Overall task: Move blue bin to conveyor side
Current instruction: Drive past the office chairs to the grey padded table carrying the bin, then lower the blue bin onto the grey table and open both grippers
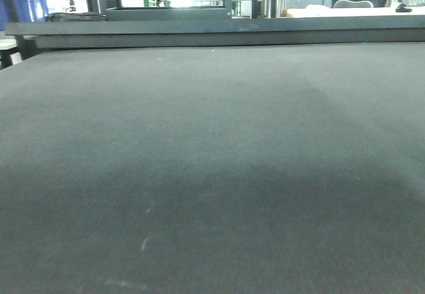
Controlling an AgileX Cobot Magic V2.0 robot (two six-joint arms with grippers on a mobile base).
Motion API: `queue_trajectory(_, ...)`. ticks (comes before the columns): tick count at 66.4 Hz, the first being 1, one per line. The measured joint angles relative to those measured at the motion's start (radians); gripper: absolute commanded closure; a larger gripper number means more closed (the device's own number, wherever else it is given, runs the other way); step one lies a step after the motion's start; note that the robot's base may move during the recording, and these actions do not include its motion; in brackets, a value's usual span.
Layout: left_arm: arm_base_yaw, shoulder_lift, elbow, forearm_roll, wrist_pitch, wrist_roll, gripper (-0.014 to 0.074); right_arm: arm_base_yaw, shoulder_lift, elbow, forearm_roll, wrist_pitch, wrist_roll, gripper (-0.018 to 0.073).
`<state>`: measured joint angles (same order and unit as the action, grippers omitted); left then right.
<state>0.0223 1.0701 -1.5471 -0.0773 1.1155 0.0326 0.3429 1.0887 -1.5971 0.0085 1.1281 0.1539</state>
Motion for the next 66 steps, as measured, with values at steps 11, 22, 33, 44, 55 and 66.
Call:
queue_trajectory(11,0.0,0.0,0.0,0.0,0.0,0.0,0.0595,0.0,0.0,0.0,0.0,0.0,0.0,0.0638)
queue_trajectory(22,0.0,0.0,0.0,0.0,0.0,0.0,0.0595,0.0,0.0,0.0,0.0,0.0,0.0,0.0638)
queue_trajectory(33,0.0,0.0,0.0,0.002,0.0,0.0,0.0595,0.0,0.0,0.0,0.0,0.0,0.0,0.0638)
queue_trajectory(44,0.0,0.0,0.0,0.002,0.0,0.0,0.0595,0.0,0.0,0.0,0.0,0.0,0.0,0.0638)
queue_trajectory(55,0.0,0.0,0.0,0.002,0.0,0.0,0.0595,0.0,0.0,0.0,0.0,0.0,0.0,0.0638)
queue_trajectory(66,0.0,0.0,0.0,0.002,0.0,0.0,0.0595,0.0,0.0,0.0,0.0,0.0,0.0,0.0638)
